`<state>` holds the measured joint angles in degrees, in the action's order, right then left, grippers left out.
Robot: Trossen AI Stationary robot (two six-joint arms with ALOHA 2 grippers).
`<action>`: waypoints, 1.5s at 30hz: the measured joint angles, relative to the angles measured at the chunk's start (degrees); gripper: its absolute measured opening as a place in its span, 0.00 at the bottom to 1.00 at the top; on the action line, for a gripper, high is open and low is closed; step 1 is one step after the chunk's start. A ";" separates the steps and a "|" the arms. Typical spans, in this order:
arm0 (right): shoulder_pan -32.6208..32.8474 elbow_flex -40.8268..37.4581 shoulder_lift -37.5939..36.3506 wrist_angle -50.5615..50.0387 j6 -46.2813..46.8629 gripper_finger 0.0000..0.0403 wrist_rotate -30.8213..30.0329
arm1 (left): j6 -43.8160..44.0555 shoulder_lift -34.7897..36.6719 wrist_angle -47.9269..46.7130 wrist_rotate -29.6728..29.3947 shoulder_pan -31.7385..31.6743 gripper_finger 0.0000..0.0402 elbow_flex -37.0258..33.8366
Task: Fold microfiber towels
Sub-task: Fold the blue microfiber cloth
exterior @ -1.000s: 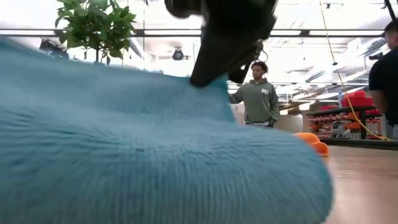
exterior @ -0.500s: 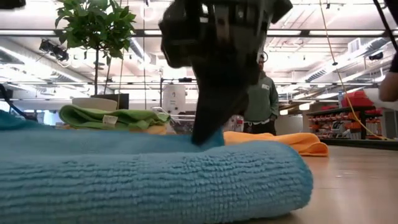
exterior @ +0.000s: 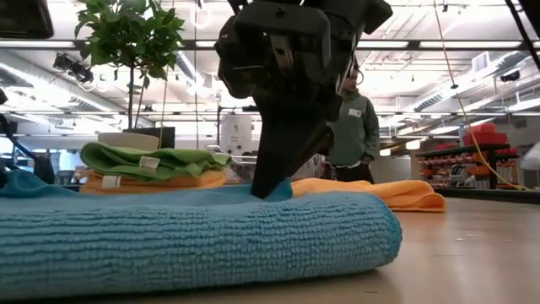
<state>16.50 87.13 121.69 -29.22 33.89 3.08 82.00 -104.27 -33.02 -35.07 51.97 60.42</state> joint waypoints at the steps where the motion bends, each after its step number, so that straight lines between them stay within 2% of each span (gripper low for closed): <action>1: 0.01 0.00 0.07 -0.13 0.02 0.01 -0.50 | -0.14 0.00 0.06 -0.02 -0.25 0.02 0.00; 4: -0.22 0.00 0.13 -0.13 0.41 0.01 -0.84 | -0.12 0.00 0.04 0.02 -0.92 0.03 0.00; 7: -0.32 -0.57 0.13 0.05 0.75 0.01 -1.78 | -0.14 0.02 -0.16 0.00 -0.69 0.09 0.00; 10: -0.64 -1.10 0.15 0.19 1.03 0.01 -1.78 | 0.21 1.46 -2.00 0.37 0.22 0.18 0.00; 15: -0.62 -1.66 0.15 0.20 1.49 0.01 -1.80 | 4.83 6.32 -8.36 -0.55 1.99 0.40 -0.02; 17: -0.64 -1.66 0.15 0.37 1.49 0.01 -1.80 | 4.40 8.28 -6.24 -4.31 2.85 0.48 -0.02; 19: -0.64 -1.66 0.15 0.53 1.49 0.01 -1.80 | -1.28 8.80 -0.27 -8.68 3.32 0.53 0.06; 21: -0.64 -1.66 0.15 0.68 1.49 0.01 -1.80 | -6.56 7.57 3.49 -8.88 2.27 0.55 0.12; 23: -0.64 -1.66 0.15 0.68 1.49 0.01 -1.96 | -9.47 4.92 5.88 -4.75 -0.01 0.52 0.06; 25: -0.64 -1.66 0.15 0.98 1.49 0.01 -2.20 | -12.37 2.68 6.22 -2.39 -2.14 0.45 -0.02; 30: -0.64 -1.66 0.15 1.29 1.49 0.01 -2.21 | -14.75 1.42 5.69 -4.60 -5.02 0.17 -0.02; 33: -0.64 -1.66 0.15 1.27 1.91 0.01 -2.21 | -18.47 1.44 6.39 -1.11 -6.48 0.03 -0.24; 38: -1.00 -1.66 0.15 1.29 2.46 0.01 -2.19 | -22.23 1.49 10.55 0.06 -6.44 0.02 -2.49; 45: -1.06 -1.65 0.15 1.27 1.95 0.02 -3.66 | -17.43 1.57 16.81 1.46 -6.44 0.01 -10.33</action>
<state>15.44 85.49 121.84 -27.94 35.84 -0.58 64.57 -102.70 -16.21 -33.61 45.54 50.09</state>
